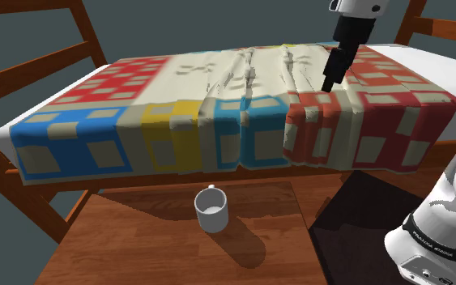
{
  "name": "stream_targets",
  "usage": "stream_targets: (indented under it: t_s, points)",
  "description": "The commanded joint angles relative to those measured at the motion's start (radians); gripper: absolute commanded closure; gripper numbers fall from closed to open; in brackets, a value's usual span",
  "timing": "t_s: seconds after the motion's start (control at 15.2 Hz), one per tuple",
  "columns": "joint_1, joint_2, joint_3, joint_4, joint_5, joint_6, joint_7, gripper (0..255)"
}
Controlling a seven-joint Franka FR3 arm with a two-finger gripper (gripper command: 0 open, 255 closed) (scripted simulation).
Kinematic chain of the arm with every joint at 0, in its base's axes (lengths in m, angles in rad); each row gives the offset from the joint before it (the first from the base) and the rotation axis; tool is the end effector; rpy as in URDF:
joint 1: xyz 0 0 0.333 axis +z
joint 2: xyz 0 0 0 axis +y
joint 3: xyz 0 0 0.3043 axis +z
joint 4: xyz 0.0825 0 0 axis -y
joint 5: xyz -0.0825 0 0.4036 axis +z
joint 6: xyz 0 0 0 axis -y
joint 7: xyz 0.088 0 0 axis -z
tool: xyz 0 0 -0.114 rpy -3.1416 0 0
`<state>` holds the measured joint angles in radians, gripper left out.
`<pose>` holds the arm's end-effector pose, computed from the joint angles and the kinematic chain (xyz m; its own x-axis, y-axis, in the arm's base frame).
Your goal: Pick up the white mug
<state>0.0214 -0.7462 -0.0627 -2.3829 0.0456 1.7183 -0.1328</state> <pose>0.3592 -0.0140 0.5615 0.9911 0.0975 0.0910 0.1045 -0.9916 -0.0766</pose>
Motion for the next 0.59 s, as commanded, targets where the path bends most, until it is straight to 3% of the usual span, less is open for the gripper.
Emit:
stream_targets:
  t_s: [0.0,0.53]
  points:
    - [0.0,0.0,0.0,0.0,0.0,0.0,0.0,0]
    - [0.054,0.133,0.131,-0.075,0.06,0.209,0.125,0]
